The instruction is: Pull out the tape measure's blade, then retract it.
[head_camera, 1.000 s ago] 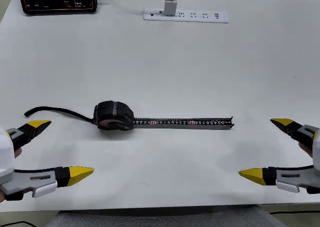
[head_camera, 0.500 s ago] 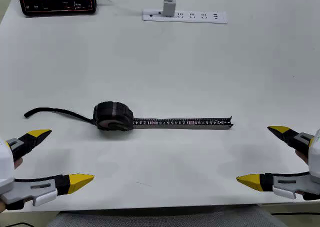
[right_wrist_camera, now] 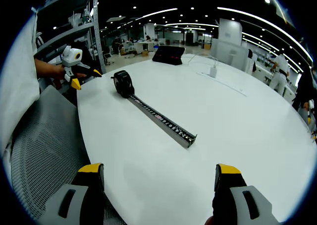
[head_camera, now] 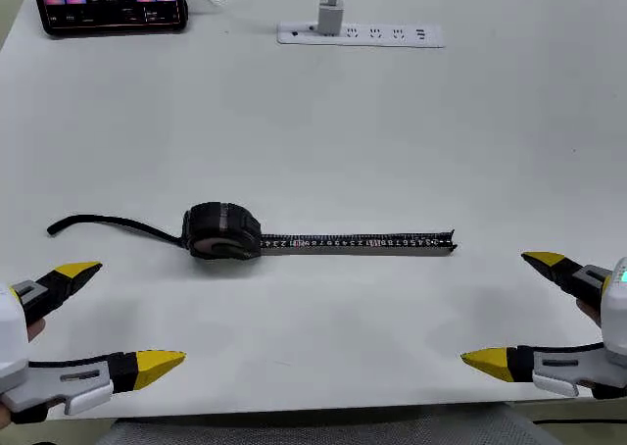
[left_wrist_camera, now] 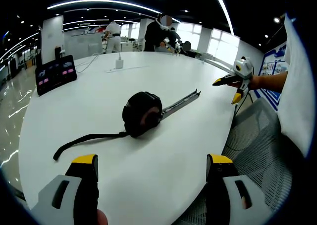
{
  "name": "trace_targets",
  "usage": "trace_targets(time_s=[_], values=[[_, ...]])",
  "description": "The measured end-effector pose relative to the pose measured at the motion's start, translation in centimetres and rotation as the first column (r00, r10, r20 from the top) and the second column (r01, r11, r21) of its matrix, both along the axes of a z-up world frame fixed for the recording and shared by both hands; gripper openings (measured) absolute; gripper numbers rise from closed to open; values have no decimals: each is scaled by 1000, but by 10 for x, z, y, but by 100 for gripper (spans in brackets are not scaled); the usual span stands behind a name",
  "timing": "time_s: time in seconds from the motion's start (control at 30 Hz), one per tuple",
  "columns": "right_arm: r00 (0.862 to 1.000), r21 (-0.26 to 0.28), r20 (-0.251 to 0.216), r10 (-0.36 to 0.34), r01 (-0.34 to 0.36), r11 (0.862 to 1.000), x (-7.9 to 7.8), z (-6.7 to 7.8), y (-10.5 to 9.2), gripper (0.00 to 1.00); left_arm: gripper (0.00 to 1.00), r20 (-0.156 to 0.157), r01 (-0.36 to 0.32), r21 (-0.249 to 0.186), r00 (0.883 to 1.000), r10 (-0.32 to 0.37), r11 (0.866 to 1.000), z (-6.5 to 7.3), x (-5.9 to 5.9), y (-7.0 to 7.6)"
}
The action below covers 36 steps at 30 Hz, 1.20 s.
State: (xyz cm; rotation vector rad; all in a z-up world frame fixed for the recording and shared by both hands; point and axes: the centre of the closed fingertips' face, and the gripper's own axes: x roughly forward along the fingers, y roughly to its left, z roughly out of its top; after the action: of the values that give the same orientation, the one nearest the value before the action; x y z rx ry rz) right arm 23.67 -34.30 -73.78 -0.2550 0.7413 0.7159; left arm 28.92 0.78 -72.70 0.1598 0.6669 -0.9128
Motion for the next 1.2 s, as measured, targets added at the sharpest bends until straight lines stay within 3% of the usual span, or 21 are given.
trace_targets(time_s=[0.37, 0.47, 0.97, 1.2], values=[[1000, -1, -3, 5, -5, 1000, -1, -1, 1, 91, 87, 13, 0, -4, 1000, 0, 1000, 4, 2, -4], [1000, 0, -3, 4, -4, 1000, -1, -1, 1, 91, 87, -1, -8, 11, 1000, 8, 1000, 1, 4, -4], [1000, -1, -11, 9, -9, 1000, -1, -2, 4, 91, 87, -11, -56, 25, 998, 57, 998, -6, 14, -21], [1000, -3, -9, 15, -15, 1000, 0, -2, 4, 91, 86, -5, -87, 10, 996, 87, 996, -3, 22, -34]])
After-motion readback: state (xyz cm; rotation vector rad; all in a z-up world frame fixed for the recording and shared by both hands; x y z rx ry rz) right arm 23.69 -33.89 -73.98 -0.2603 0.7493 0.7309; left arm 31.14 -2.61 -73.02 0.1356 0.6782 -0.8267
